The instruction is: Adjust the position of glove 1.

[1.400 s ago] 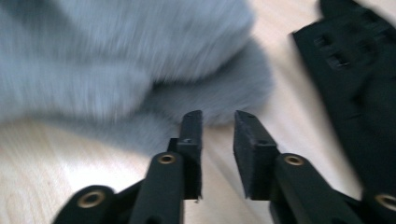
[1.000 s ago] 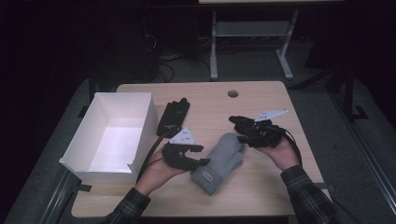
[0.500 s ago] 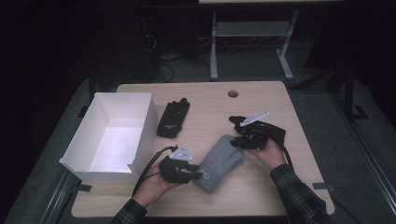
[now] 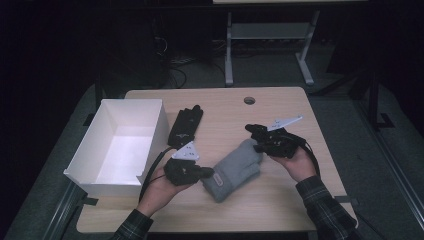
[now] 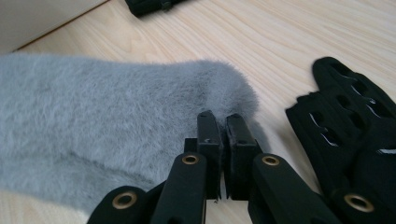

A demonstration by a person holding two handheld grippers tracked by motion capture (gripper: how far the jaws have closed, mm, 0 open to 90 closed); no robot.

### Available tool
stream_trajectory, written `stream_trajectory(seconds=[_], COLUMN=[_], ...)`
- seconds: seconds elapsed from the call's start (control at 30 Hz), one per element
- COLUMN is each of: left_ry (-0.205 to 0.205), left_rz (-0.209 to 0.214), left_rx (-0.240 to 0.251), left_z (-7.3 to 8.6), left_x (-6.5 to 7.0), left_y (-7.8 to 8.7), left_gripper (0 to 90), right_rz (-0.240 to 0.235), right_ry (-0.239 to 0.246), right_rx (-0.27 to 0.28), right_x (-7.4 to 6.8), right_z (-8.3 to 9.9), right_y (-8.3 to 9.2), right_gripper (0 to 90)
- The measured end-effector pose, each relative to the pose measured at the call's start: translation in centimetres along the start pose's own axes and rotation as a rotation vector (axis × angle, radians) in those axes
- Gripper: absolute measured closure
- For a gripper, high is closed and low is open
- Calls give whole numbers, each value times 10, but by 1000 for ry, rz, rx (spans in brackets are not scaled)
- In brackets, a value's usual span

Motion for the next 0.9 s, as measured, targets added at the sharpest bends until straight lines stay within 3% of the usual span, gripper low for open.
stream_trajectory(seconds=[0.2,0.3,0.47,0.57,0.63,0.67,0.8,0.9], left_ry=[37,64,74,70,54,66,40,28], left_rz=[13,26,43,48,36,40,28,14], left_rx=[-26,-44,-58,-53,-41,-35,-14,5], left_z=[2,8,14,14,12,11,2,-7], left_x=[-11,-13,-14,-14,-16,-15,-18,-21], left_y=[-11,-16,-22,-21,-20,-20,-21,-23], left_gripper=[872,869,844,765,639,590,468,402], right_rz=[12,13,14,16,18,28,66,88], right_ry=[-34,-34,-33,-40,-53,-53,-56,-38], right_rx=[-25,-53,-74,-60,-33,-18,22,41], right_x=[5,8,10,11,12,13,14,12], right_z=[3,7,11,11,11,11,15,19], right_y=[4,-6,-20,-21,-17,-13,-2,3], right_gripper=[866,863,833,698,568,521,388,343])
Point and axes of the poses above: each handheld gripper's, and its own axes: y roughly backward along the jaws, z roughly out of its underside, x roughly to its right, the point moved 2 cm from there along -y, roughly forward along the jaws, and after that the axes turned 2 degrees about -y, right-handed, at the moved point
